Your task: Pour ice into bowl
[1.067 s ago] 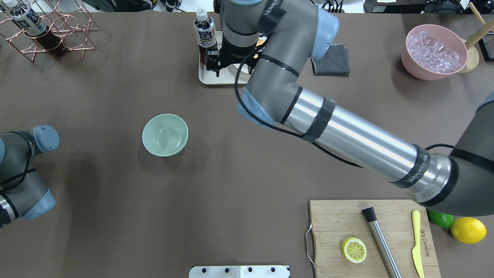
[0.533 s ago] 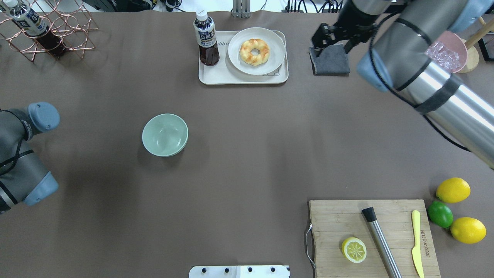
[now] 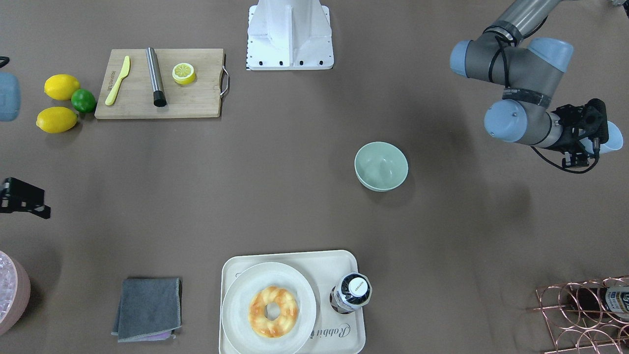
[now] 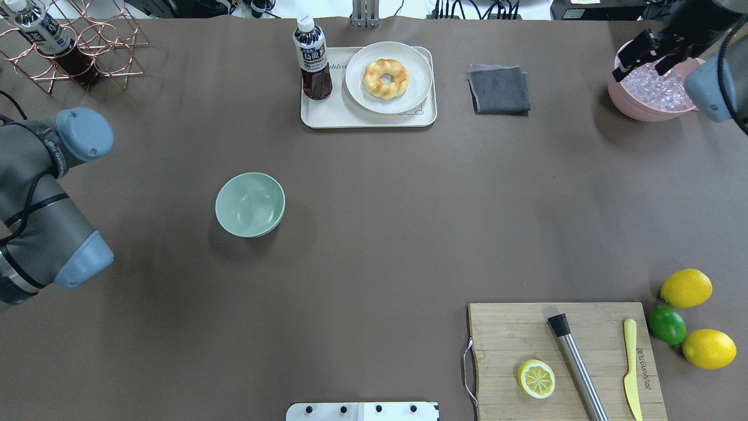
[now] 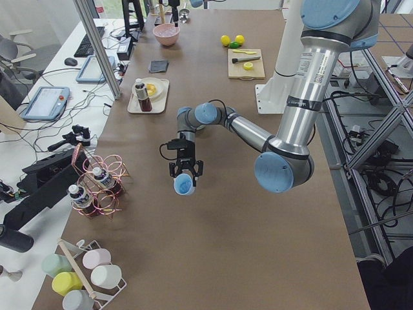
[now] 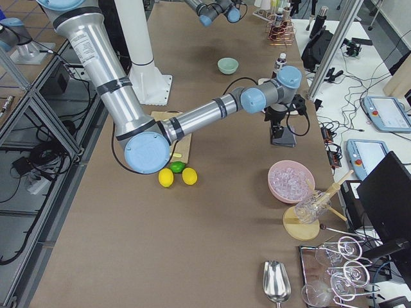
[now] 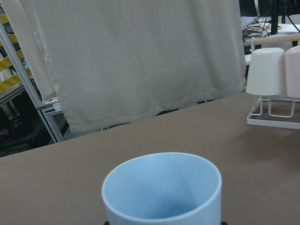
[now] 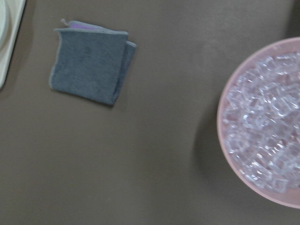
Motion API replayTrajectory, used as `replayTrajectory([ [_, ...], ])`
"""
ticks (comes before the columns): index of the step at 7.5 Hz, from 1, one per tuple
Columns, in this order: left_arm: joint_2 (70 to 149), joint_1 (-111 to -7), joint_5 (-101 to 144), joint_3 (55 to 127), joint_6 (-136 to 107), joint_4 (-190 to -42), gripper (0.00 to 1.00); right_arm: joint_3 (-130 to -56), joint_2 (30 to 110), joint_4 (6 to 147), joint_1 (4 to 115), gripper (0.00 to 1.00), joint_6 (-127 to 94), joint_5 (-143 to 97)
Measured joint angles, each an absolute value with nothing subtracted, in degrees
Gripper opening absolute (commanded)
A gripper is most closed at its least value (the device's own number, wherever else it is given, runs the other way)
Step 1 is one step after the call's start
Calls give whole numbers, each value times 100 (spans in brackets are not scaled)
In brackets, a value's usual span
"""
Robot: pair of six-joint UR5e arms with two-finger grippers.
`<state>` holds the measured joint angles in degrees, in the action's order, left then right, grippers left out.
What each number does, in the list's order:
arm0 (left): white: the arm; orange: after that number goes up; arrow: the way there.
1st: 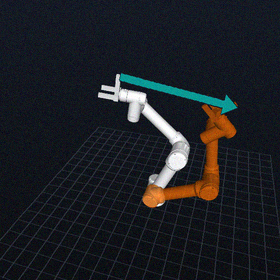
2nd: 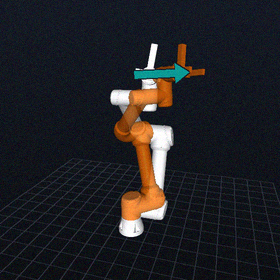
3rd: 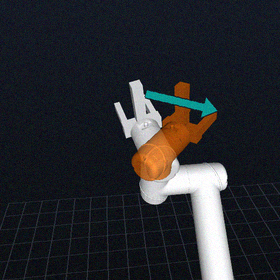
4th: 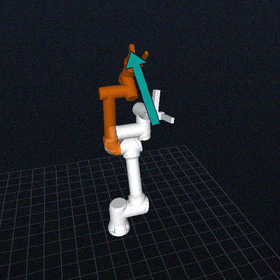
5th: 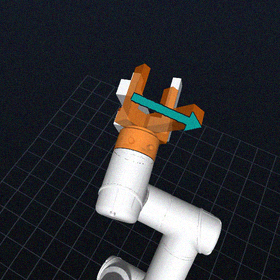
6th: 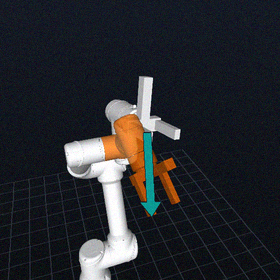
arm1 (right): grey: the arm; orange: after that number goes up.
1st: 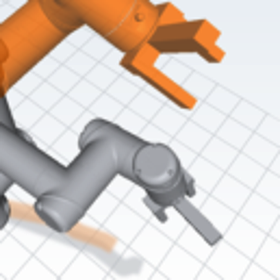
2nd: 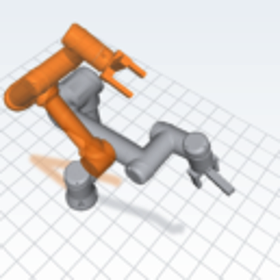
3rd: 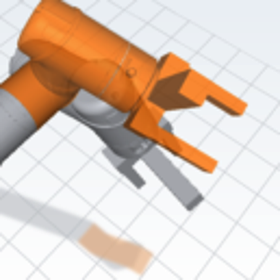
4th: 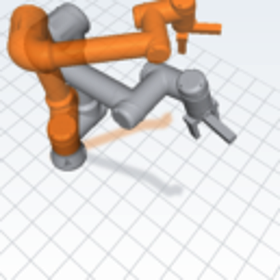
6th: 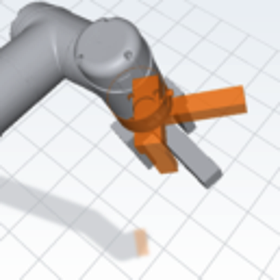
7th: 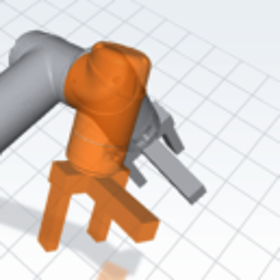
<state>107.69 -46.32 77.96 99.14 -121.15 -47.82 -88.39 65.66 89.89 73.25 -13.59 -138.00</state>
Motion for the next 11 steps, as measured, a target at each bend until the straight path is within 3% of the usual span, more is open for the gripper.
replayTrajectory([
  [7,12606,-3911,8663,10430,-12363,-4234,56,-8814,8179,8946,8530,100,-649,-13537],
  [11,12905,-3437,8909,10727,-13146,-4892,56,-8904,8495,8913,8717,100,-797,-13194],
])
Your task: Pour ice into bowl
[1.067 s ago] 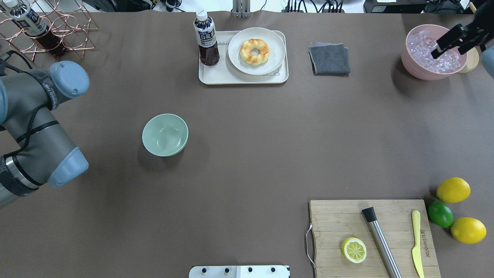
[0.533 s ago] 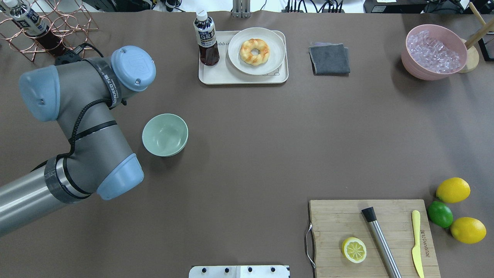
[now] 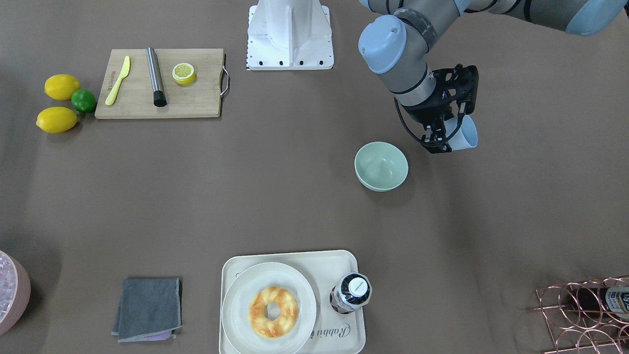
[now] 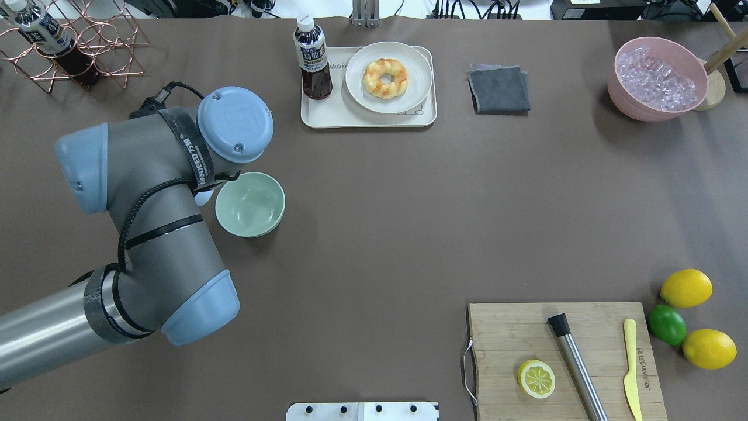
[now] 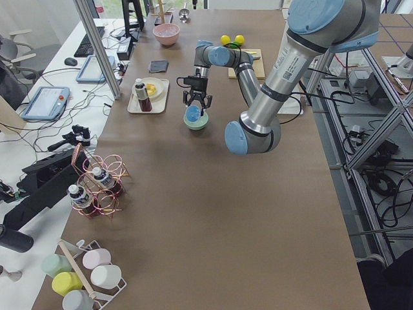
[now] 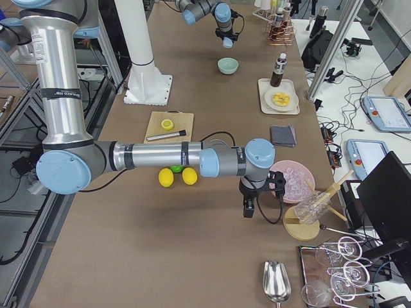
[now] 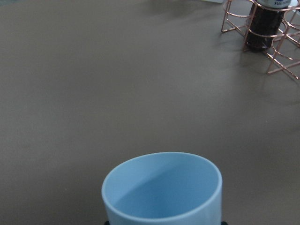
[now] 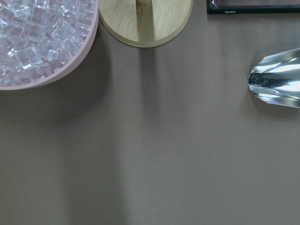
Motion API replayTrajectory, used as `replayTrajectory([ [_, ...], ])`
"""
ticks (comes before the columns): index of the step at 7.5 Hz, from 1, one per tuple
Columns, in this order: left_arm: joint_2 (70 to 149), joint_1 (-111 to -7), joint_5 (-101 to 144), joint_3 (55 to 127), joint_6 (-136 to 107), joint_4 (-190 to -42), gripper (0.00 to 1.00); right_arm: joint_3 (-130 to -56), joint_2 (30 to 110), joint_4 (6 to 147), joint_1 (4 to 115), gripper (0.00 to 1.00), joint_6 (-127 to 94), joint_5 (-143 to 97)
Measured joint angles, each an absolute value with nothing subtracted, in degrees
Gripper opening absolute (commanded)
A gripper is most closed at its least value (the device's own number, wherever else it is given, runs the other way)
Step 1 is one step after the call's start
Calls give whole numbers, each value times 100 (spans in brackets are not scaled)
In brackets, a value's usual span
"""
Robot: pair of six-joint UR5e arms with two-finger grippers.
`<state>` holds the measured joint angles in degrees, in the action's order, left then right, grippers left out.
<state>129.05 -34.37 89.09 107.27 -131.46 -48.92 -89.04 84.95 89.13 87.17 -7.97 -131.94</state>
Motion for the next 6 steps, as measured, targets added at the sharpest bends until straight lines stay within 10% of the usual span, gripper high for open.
replayTrajectory([
  [6,13022,-3185,9275,10573,-13842,-6456,56,-8892,8523,8912,8800,100,-835,-13185],
])
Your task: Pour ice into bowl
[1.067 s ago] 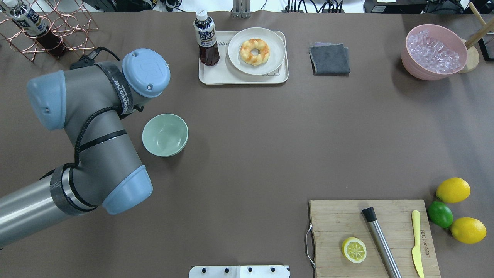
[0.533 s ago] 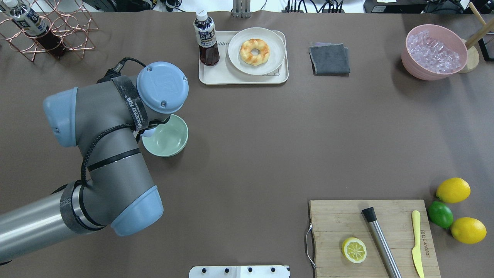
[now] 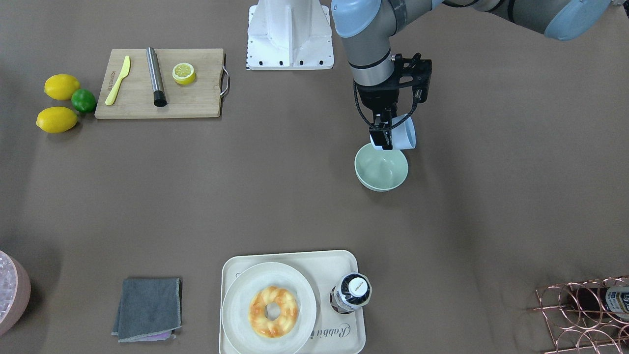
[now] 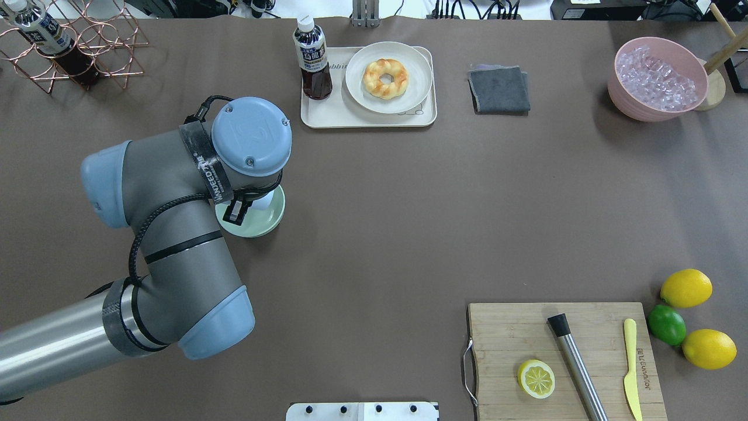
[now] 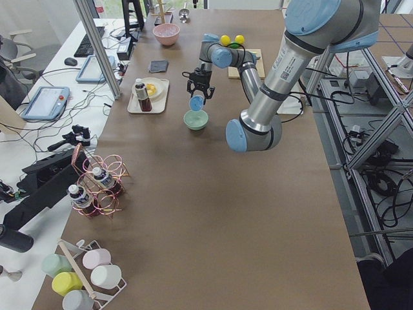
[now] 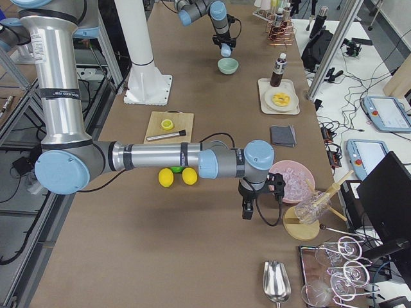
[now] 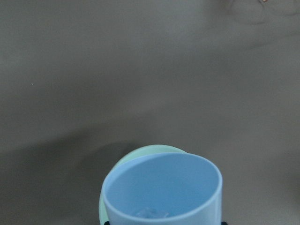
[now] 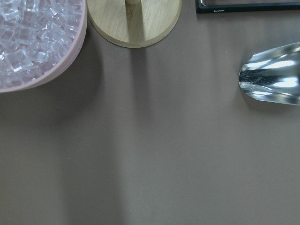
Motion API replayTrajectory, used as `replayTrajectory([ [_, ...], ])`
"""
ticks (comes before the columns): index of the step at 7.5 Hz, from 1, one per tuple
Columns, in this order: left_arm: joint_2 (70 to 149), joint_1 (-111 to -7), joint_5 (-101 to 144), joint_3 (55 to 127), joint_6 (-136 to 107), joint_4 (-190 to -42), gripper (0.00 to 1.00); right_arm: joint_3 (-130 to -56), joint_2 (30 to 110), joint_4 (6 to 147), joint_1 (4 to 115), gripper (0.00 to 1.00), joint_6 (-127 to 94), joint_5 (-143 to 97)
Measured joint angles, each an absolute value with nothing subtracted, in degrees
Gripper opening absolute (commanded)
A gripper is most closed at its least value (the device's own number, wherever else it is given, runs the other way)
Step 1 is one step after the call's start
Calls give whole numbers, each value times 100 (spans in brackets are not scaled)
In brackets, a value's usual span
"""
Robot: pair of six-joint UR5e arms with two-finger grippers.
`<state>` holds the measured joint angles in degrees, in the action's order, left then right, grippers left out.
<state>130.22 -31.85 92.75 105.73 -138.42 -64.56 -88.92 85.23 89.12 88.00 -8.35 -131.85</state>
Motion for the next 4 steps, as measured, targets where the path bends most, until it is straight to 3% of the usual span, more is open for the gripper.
replayTrajectory([
  [4,12819,-3062,9320,10394,-14405,-7713,51,-8897,8510,8913,8824,100,-804,-13023],
])
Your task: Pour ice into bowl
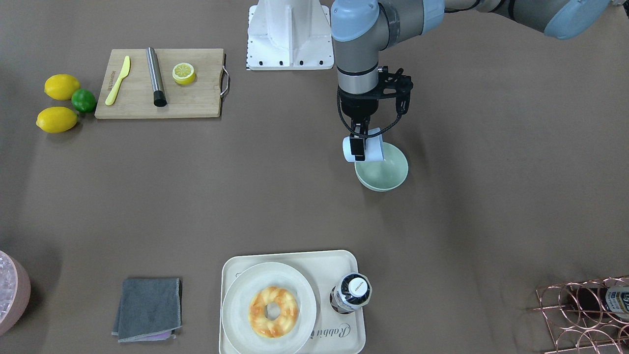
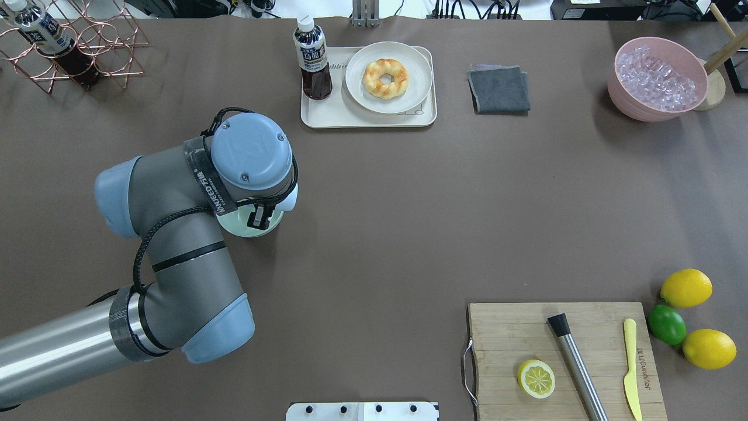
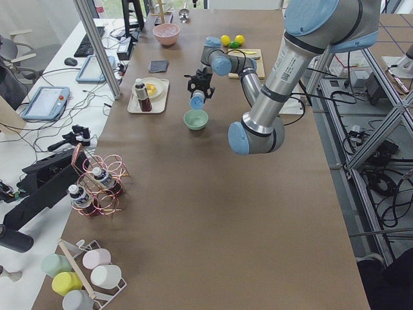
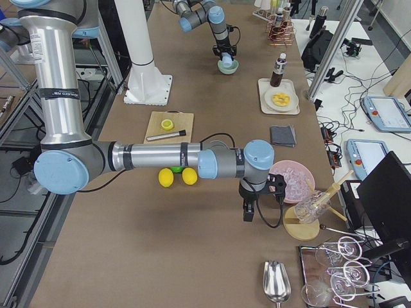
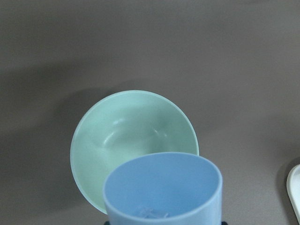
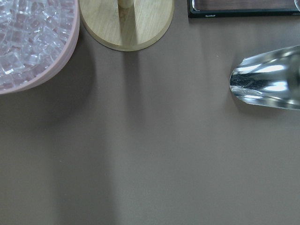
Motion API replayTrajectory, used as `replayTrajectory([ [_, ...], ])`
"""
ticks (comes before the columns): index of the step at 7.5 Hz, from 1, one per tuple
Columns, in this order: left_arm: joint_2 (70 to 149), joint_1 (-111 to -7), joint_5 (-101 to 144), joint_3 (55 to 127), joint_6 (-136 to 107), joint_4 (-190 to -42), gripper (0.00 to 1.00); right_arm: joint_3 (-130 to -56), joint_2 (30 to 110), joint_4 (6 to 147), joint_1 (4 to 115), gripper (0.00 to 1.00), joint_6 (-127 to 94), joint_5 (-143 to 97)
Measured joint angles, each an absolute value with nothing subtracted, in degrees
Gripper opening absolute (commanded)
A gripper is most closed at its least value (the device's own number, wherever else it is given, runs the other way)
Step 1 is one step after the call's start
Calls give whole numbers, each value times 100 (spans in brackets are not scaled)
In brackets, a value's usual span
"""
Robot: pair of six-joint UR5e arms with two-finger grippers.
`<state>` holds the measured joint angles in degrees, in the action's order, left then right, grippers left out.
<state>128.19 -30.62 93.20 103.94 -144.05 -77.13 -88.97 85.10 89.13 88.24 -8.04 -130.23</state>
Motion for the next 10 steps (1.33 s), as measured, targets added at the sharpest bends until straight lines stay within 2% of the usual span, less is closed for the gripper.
replayTrajectory([
  [5,12150,-3265,9473,10375,-15099,-9482,52,-8938,8517,8921,8824,100,-793,-12988],
  [10,11693,-3537,9546,9998,-15818,-10768,52,-9008,8534,8921,8824,100,-828,-13038],
])
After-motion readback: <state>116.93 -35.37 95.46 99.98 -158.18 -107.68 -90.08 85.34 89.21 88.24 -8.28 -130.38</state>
